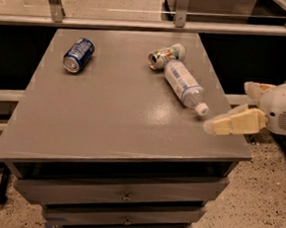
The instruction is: Move blue plastic bottle near 7up can
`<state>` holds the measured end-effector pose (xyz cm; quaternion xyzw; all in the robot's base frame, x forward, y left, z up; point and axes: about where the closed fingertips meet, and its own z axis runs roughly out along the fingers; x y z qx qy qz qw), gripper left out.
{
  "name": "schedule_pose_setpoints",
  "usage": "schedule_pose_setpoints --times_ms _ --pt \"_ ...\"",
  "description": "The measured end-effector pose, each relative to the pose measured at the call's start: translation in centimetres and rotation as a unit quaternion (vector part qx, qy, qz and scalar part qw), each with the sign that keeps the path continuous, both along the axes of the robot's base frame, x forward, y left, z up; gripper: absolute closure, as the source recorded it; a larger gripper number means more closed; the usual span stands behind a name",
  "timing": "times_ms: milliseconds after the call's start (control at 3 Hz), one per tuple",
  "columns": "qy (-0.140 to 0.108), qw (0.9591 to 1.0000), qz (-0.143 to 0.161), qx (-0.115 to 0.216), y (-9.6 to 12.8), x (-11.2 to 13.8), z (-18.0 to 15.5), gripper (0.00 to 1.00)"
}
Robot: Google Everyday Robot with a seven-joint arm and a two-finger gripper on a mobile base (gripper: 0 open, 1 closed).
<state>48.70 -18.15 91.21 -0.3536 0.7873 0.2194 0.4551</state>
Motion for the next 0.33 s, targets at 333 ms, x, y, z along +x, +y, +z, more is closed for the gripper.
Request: schedule_pose_setpoints --times_ms 333 --pt "-0.017 0.9992 0.028 -0.021 -0.26 -0.8 -0.5 0.0"
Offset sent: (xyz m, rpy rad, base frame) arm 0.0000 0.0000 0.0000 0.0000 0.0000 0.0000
